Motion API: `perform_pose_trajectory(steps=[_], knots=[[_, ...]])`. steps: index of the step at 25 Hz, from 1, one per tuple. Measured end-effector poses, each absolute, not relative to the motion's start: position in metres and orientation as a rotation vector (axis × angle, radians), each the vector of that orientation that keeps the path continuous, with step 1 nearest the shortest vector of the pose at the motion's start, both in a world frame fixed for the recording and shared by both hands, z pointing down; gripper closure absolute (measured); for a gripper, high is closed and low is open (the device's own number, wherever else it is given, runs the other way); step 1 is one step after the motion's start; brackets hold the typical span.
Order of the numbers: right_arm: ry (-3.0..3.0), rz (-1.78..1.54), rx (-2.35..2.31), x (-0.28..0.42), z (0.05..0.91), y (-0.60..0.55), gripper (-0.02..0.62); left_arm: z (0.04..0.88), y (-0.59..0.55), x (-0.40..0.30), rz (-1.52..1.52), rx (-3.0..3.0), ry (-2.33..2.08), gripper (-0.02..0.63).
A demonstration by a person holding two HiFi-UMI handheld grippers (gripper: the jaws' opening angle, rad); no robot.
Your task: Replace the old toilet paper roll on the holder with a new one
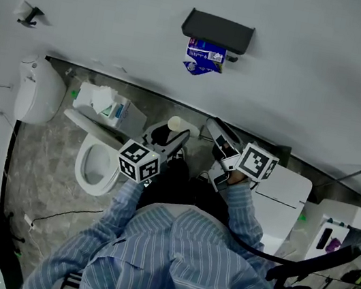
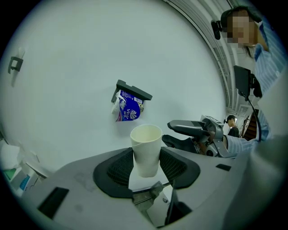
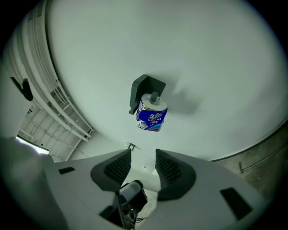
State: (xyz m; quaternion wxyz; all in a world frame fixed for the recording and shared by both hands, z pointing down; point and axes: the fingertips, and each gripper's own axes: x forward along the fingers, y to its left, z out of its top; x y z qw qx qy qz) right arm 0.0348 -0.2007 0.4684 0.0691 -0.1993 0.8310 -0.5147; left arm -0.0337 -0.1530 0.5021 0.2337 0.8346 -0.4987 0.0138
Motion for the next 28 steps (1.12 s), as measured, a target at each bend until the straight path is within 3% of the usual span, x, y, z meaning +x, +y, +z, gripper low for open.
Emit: perform_pose_trajectory(steps=[2,10,18,28], knots=[[2.524,-1.540,-0.622,0.036,0.471,-0.194,0.460,0.501,-0.146,-0.033,0.044,2.291,-1.373,0.422],[2.554,-1.555,-0.691,0.031,0.487,-0.169,0.540,0.502,-0.126,-0.032,0.052,2.298,-1.331,0.423],[2.553,-1.542,-0.792,0.015,0.490,-0.142,0.563,0.497,-0.090,-0.037,0.030,2.357,-1.245,0.422],[2.536,-1.587,-0.823,-0.058,0.500,-0.034,0.563,0.495,0.007,-0.102,-0.033,2.374,-1.207,0.422]])
